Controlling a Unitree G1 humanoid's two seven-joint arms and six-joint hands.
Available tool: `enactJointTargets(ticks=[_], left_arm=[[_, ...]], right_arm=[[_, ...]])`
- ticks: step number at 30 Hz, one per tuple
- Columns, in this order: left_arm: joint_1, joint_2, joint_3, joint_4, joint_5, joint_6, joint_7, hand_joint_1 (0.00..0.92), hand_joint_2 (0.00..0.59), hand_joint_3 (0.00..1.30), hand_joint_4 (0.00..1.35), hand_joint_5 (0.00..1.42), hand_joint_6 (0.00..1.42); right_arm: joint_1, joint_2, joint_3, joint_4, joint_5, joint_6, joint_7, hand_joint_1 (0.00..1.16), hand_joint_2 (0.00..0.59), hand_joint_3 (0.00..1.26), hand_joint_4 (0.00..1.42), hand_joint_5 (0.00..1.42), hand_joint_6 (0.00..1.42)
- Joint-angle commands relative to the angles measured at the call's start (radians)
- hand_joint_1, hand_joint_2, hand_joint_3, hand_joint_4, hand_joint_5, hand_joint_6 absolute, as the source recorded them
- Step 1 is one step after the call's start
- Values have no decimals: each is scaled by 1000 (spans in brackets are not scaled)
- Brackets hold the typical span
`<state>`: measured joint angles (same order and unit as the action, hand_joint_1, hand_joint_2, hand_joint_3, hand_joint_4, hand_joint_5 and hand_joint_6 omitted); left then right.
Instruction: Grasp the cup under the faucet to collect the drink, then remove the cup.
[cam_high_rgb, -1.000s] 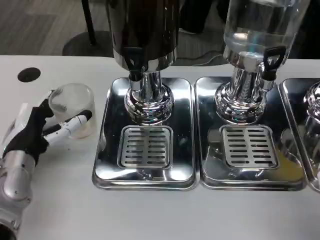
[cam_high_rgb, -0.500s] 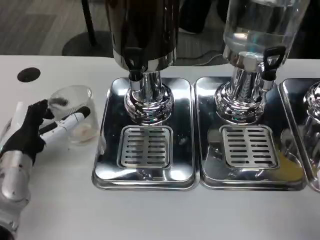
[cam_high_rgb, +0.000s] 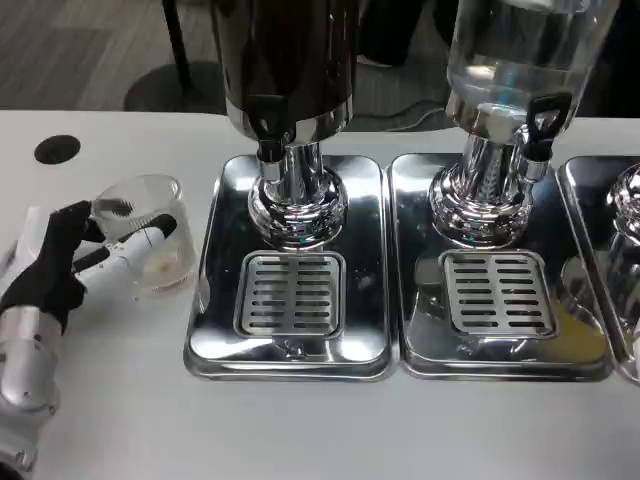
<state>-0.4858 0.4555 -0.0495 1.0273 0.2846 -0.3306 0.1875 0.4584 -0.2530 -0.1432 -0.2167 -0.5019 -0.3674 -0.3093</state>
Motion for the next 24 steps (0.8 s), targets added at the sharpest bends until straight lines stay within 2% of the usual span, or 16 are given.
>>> enactJointTargets(ticks=[1,16,24], left_arm=[[11,12,12,-24,-4,-12,25,348,185,418,498,314,231],[25,-5,26,-105,-7,-17,70,347,190,417,498,320,233],[27,-23,-9,-150,32,-21,82,349,191,417,498,320,233]], right_arm=[[7,0,-6,-16,2,-17,3,533,583,386,253,194,158],[9,3,-4,-12,2,-20,3,533,583,386,253,194,158],[7,5,-5,-7,5,-24,2,533,583,386,253,194,158]])
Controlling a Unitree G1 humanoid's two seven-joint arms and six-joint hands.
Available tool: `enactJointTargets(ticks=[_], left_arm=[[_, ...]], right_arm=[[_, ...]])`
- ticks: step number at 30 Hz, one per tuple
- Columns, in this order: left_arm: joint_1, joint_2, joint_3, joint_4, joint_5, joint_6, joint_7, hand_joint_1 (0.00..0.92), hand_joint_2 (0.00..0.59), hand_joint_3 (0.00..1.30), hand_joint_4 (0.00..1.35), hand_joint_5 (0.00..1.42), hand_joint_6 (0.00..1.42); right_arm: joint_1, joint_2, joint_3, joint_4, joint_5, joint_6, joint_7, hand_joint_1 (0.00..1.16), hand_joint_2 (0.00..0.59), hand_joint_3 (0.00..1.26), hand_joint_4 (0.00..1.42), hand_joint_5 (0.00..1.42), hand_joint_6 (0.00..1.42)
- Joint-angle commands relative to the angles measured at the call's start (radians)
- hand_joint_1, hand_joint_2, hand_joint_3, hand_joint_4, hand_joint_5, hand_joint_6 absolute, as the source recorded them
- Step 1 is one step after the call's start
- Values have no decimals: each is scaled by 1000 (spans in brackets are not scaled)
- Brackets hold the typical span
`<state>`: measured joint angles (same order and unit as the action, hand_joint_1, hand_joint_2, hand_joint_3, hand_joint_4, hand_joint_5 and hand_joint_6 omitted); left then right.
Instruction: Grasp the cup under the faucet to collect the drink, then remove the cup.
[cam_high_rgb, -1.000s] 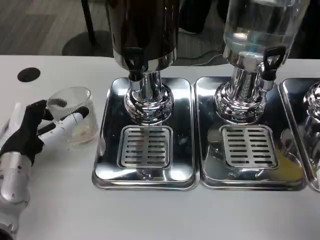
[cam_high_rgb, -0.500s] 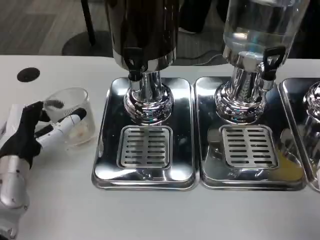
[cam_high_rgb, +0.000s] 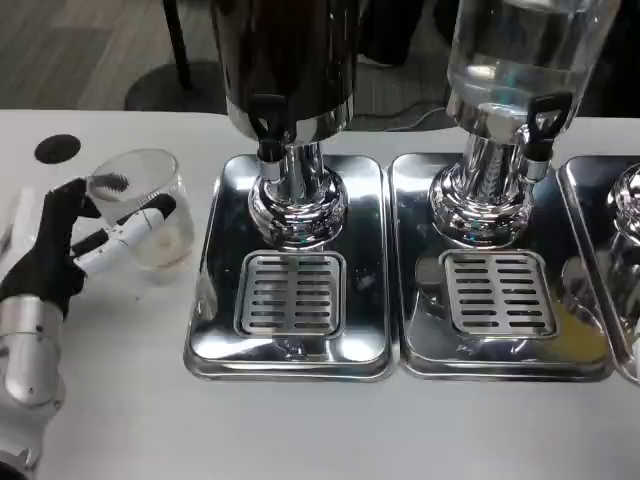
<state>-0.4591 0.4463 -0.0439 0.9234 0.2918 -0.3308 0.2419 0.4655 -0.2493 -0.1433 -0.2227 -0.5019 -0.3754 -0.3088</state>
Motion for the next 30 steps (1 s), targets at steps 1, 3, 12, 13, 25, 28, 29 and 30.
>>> enactJointTargets(ticks=[1,3,12,13,25,28,29,30], left_arm=[[2,-17,-20,-53,33,-22,30,349,191,417,498,320,233],[5,-26,-39,-77,60,-24,33,349,191,417,498,320,233],[23,-45,-83,-143,122,-27,40,364,190,417,498,321,219],[25,-45,-88,-149,126,-27,41,365,191,417,498,321,218],[66,-51,-110,-214,153,-28,23,366,189,417,498,321,217],[75,-51,-116,-227,161,-28,19,366,189,417,498,321,217],[77,-51,-119,-230,162,-28,18,366,189,417,498,321,217],[80,-51,-122,-233,163,-27,17,366,189,417,498,321,217]], right_arm=[[0,1,-5,0,6,-16,1,533,583,386,253,194,158],[1,2,-5,2,7,-17,1,533,583,386,253,194,158],[5,4,-7,3,10,-21,-1,533,583,386,253,194,158],[5,4,-7,3,10,-22,-1,533,583,386,253,194,158],[-1,5,-6,5,10,-27,0,533,583,386,253,194,158],[-6,6,-3,1,9,-25,2,533,583,386,253,194,158],[-7,7,-3,0,8,-25,2,533,583,386,253,194,158],[-8,7,-3,0,9,-25,3,533,583,386,253,194,158]])
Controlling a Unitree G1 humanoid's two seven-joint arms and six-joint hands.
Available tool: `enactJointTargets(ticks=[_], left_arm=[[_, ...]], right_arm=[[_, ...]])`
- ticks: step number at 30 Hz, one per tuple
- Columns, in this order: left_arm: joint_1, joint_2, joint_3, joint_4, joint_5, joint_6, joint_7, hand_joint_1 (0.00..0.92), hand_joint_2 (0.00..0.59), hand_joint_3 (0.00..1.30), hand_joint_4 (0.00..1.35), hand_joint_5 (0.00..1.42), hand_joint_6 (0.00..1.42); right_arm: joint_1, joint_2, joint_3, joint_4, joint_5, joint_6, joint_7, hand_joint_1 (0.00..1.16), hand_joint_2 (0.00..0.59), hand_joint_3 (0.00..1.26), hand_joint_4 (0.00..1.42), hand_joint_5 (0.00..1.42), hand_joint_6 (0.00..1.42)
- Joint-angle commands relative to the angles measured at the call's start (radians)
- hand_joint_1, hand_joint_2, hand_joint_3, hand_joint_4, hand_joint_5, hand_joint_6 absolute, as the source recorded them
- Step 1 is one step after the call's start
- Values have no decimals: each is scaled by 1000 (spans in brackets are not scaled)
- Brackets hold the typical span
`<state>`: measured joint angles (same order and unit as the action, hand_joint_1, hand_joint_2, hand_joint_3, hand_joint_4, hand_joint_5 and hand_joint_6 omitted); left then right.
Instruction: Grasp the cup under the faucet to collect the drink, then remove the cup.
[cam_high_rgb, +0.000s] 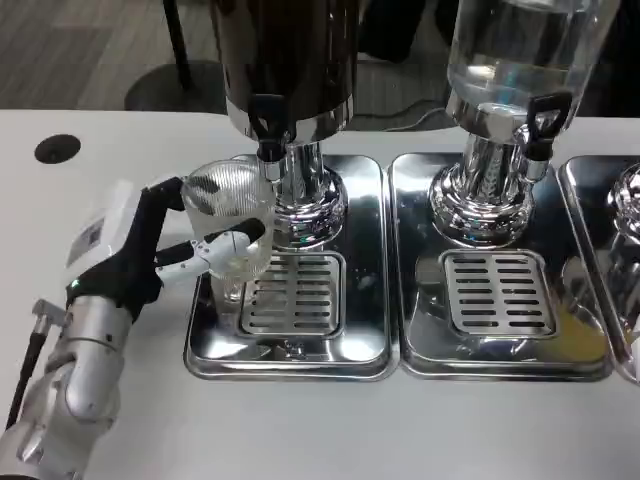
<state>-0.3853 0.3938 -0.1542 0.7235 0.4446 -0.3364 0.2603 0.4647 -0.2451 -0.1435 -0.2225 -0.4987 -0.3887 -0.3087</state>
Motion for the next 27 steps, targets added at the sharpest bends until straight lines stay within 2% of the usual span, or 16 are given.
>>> enactJointTargets(ticks=[1,27], left_arm=[[9,2,-16,-37,11,-22,-2,366,189,417,498,321,217],[49,-28,-78,-85,44,-32,-5,365,189,417,498,317,216]], right_arm=[[-7,2,-3,0,6,-11,3,533,583,386,253,194,158],[-2,4,-10,1,13,-21,1,533,583,386,253,205,158]])
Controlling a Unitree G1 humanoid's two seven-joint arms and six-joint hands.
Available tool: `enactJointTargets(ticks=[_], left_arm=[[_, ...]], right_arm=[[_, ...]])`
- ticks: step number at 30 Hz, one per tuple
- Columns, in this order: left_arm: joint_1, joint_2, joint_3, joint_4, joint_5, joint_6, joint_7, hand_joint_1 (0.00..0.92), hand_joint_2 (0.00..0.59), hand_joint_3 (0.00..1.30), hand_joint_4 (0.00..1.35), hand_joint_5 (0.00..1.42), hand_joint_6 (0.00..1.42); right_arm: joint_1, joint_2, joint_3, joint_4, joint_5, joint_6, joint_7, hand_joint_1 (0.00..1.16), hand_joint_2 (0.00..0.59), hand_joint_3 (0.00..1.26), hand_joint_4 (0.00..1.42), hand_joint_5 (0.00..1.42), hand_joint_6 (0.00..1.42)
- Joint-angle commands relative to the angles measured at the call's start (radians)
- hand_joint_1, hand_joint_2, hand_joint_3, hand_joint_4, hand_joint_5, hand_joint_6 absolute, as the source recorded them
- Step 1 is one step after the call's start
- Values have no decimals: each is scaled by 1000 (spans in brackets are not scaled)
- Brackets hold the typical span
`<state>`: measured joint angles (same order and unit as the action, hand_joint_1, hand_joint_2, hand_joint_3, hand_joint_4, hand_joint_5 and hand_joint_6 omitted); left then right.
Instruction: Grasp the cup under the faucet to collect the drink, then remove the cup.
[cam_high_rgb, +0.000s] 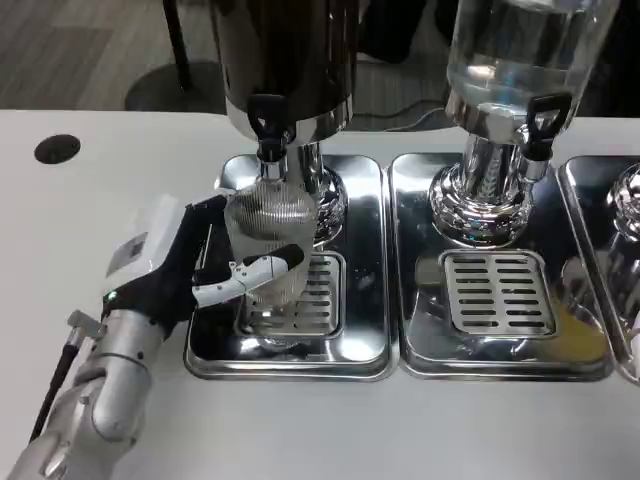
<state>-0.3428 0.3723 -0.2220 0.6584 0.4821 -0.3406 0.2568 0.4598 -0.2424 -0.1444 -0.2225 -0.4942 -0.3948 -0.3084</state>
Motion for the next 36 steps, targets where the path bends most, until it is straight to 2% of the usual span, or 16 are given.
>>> enactJointTargets(ticks=[1,6,9,13,18,23,36], left_arm=[[8,-7,-12,-20,7,-28,-3,365,189,417,498,316,216],[9,-3,-18,-23,10,-27,-6,362,183,417,498,316,216],[8,3,-22,-21,5,-29,-22,325,179,417,483,305,216],[4,9,-23,-16,-3,-35,-49,259,140,406,448,281,216],[6,12,-12,-15,-24,-46,-79,179,79,333,344,266,216],[7,12,-1,-16,-39,-51,-85,139,56,299,323,254,199],[16,11,18,-25,-37,-64,-62,115,35,287,337,254,198]], right_arm=[[2,1,-9,1,9,-15,1,533,583,386,253,203,158],[0,2,-8,2,9,-16,1,532,583,386,253,197,158],[-1,2,-9,2,11,-18,0,532,583,386,253,196,158],[-2,2,-9,2,13,-19,0,532,583,386,253,196,158],[-4,4,-10,4,17,-24,-4,534,585,387,253,202,158],[-6,8,-11,6,19,-29,-7,537,586,387,253,204,158],[-5,17,-19,8,14,-43,-12,543,586,387,265,208,158]])
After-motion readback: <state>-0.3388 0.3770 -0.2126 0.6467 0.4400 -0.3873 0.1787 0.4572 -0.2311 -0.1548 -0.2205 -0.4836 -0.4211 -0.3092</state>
